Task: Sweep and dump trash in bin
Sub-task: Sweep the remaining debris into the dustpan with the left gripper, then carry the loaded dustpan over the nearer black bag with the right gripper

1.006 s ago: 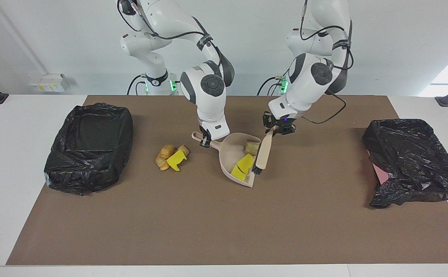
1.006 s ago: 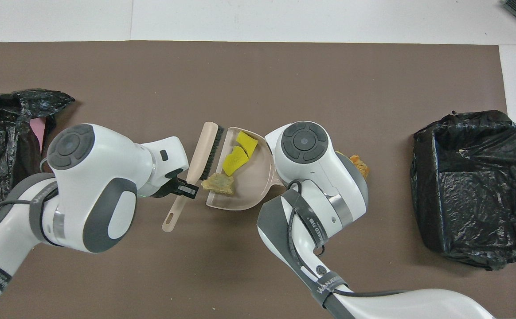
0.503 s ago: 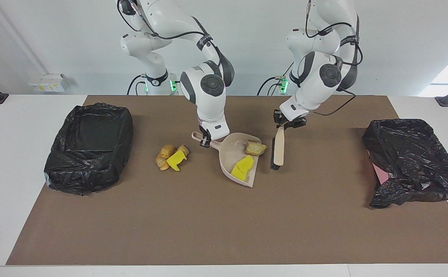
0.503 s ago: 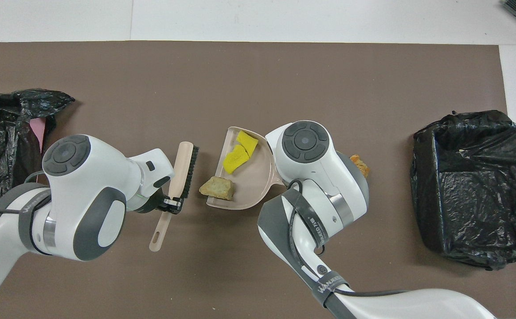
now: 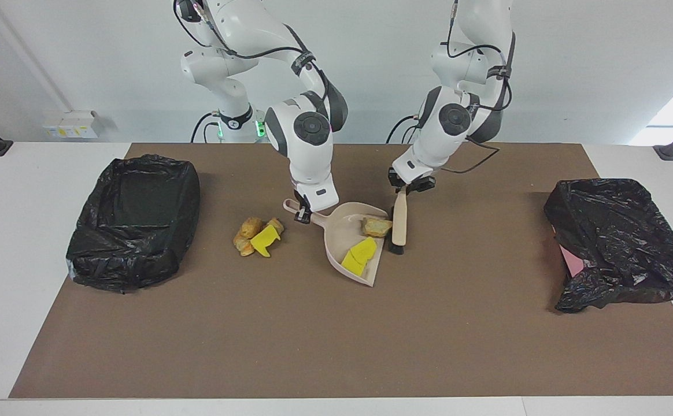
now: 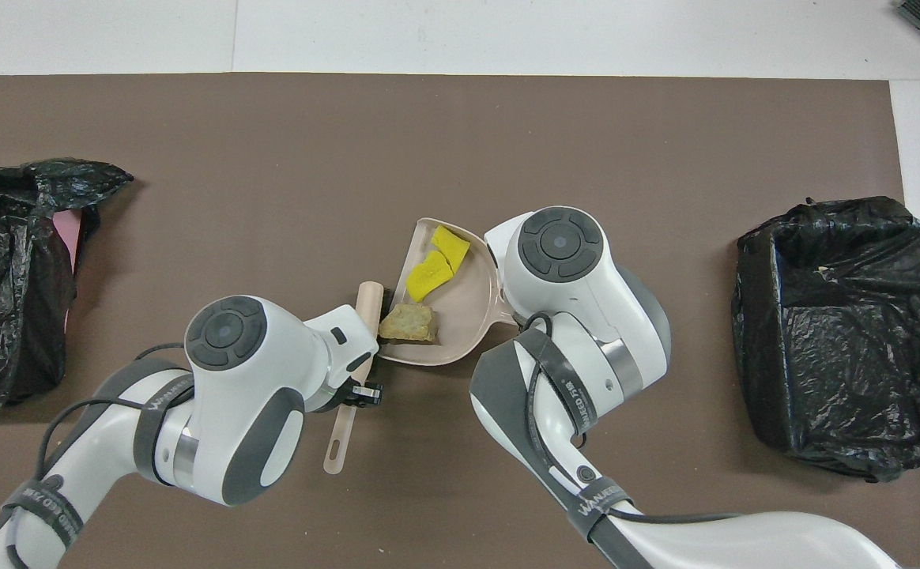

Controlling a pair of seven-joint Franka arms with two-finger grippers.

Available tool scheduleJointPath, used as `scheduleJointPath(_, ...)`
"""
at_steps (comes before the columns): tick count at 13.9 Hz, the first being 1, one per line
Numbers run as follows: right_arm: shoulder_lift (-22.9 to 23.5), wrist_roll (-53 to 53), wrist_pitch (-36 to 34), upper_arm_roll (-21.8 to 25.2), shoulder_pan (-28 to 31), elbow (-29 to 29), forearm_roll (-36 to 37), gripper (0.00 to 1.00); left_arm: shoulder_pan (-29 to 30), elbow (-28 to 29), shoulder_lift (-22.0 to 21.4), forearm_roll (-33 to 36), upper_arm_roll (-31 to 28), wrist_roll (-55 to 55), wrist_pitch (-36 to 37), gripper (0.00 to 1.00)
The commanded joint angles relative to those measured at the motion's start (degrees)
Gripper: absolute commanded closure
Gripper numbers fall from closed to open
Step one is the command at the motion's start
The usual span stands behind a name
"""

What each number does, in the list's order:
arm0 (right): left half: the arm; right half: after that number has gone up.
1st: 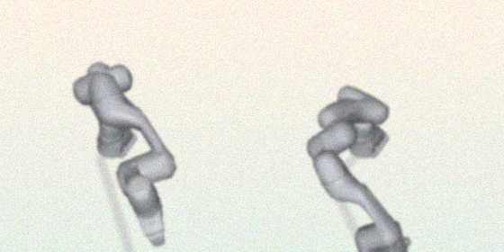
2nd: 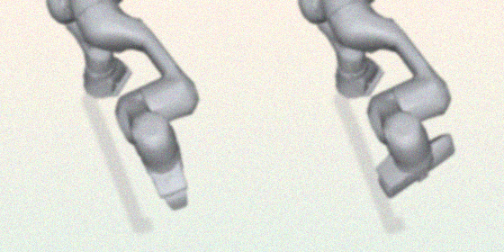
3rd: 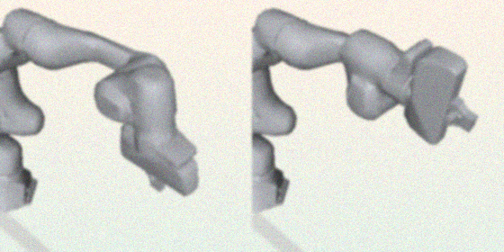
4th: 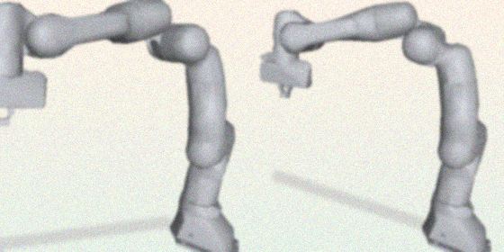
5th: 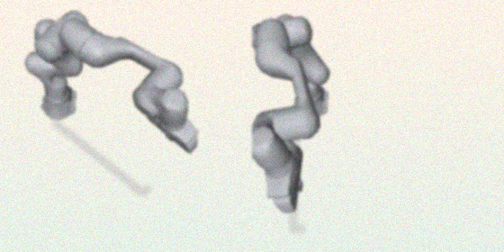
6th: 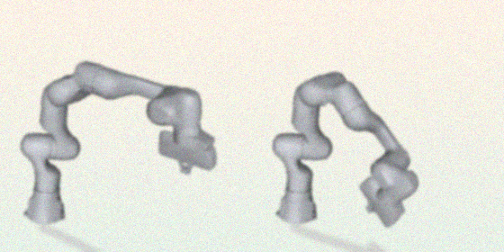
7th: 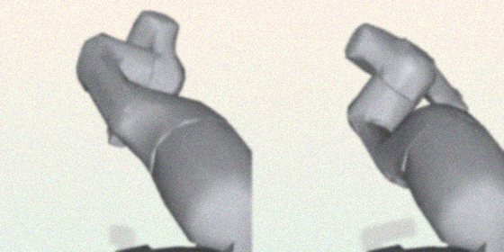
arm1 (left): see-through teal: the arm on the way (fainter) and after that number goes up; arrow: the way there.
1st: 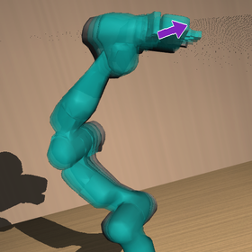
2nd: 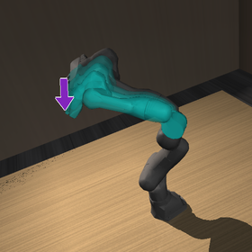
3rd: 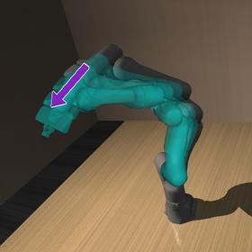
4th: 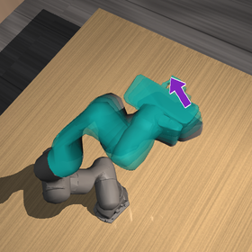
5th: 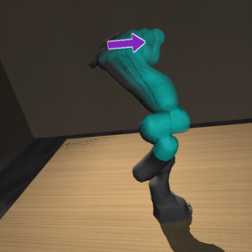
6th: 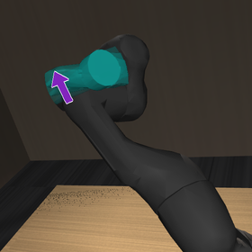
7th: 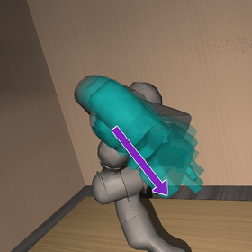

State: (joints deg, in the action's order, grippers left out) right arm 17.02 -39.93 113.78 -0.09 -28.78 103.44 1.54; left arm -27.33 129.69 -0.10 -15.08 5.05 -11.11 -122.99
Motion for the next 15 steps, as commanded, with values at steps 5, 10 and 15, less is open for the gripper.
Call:
scheduleJointPath(5, -1.0, -0.6, 0.3, -0.4, 0.6, 0.8, 0.8, 1.0, 3.8, -2.3, 1.8, -1.4, -1.1, -0.8, -1.0, 1.0)
scheduleJointPath(10, -6.4, -3.0, -0.3, -0.3, 6.4, 0.5, 0.5, 1.0, 7.5, -0.5, 0.5, 2.0, -1.2, -0.8, -0.2, 1.0)
scheduleJointPath(15, -15.9, -5.3, -7.3, 0.1, 16.3, 0.5, 0.6, 1.0, 0.5, 2.3, -2.5, 2.6, -1.0, -11.0, -1.5, 1.0)
